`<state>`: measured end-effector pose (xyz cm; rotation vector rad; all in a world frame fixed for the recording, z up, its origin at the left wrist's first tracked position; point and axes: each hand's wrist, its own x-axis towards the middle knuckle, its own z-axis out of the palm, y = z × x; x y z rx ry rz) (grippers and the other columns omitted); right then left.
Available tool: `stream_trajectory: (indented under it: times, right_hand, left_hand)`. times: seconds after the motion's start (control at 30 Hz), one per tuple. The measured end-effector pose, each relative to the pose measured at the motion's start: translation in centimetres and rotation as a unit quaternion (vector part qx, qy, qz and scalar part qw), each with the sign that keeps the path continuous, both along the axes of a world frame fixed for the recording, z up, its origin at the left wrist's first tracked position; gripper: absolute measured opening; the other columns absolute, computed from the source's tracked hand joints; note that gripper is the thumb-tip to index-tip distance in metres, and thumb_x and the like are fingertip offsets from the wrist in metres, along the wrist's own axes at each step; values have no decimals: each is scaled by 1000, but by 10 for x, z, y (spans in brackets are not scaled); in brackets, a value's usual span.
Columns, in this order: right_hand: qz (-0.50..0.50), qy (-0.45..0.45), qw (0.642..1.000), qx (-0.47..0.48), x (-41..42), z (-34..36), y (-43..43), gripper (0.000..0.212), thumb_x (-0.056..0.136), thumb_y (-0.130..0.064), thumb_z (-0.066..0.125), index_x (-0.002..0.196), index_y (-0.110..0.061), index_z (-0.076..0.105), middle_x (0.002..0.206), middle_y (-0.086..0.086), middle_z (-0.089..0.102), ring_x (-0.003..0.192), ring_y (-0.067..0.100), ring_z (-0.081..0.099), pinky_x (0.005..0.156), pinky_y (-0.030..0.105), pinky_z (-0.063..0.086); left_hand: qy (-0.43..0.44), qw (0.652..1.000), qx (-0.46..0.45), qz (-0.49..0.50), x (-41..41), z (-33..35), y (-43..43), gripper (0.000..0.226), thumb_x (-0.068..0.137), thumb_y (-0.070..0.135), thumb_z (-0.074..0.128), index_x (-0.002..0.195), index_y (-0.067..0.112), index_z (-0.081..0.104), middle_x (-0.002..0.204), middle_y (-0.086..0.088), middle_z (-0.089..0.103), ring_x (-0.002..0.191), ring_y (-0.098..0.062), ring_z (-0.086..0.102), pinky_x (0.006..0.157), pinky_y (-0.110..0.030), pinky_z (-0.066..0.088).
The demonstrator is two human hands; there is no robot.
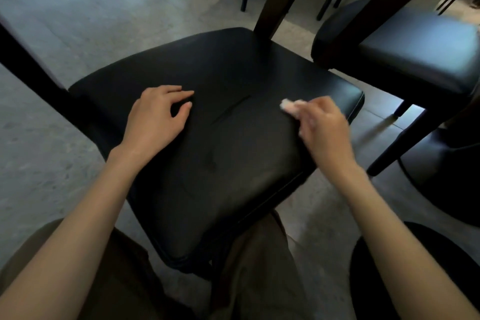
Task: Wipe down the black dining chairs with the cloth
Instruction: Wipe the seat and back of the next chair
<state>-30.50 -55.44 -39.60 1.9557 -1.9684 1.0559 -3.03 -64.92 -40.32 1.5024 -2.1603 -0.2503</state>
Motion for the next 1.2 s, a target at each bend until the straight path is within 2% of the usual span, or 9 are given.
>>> stream_trajectory:
  times: [0.1,0.23,0.33,0.43,0.57,0.73,0.97,1.1,1.2]
  right_hand:
    - [-74,-13,997,33,12,-4,-13,22,94,-20,57,99,-7,74,91,15,63,79,34,63,71,34,48]
    - [166,-28,984,51,118,-16,19,22,94,-24,56,105,-16,74,99,5,67,89,23,65,79,34,54]
    - [262,-32,962,63,107,-8,11,27,94,-27,52,104,-18,74,99,5,66,91,20,64,81,29,53]
    - [149,30,985,76,40,9,-46,34,97,-36,49,108,-17,74,102,8,63,94,25,63,82,34,50]
    - [-23,-9,989,148,22,12,-86,26,98,-22,53,113,-12,72,109,14,60,95,32,61,76,28,42]
    - [233,-31,964,121,98,-3,-37,15,91,-19,65,101,-19,76,96,5,64,82,21,67,71,27,50]
    - [35,-10,991,131,12,4,-95,24,95,-22,59,111,-11,72,110,9,59,93,25,62,76,26,41]
    - [196,-19,970,144,43,4,-72,30,98,-35,51,116,-20,70,105,-5,53,93,7,53,79,19,42]
    - [250,-71,937,232,45,21,-60,42,101,-44,35,128,-27,62,122,-11,55,111,3,49,96,20,38]
  left_hand:
    - [-13,1000,4,1,-4,2,-2,35,96,34,52,129,26,61,136,-3,56,127,-29,46,105,-49,39]
    - [-31,999,8,24,-1,4,-7,36,96,34,52,130,27,60,139,-3,54,129,-30,44,104,-50,38]
    - [-57,998,18,35,7,6,-11,38,97,36,50,133,29,57,142,-1,51,132,-29,41,104,-51,36]
    - [-67,997,28,37,13,7,-14,38,97,40,49,133,31,57,143,0,50,133,-29,41,103,-51,37]
    - [-69,996,29,38,13,6,-13,38,97,41,48,133,33,56,143,2,50,133,-28,41,103,-50,37]
    - [-74,995,61,35,16,6,-18,40,95,45,47,134,36,53,145,5,47,134,-26,41,106,-51,39]
    - [-71,995,65,31,15,8,-19,39,95,42,50,133,33,55,144,4,48,131,-22,45,101,-47,45]
    - [-91,993,67,40,11,9,-21,39,96,42,49,133,33,54,144,5,49,131,-23,44,102,-44,44]
    - [-94,992,71,41,13,10,-23,38,95,44,49,132,37,54,144,8,48,132,-22,43,100,-44,46]
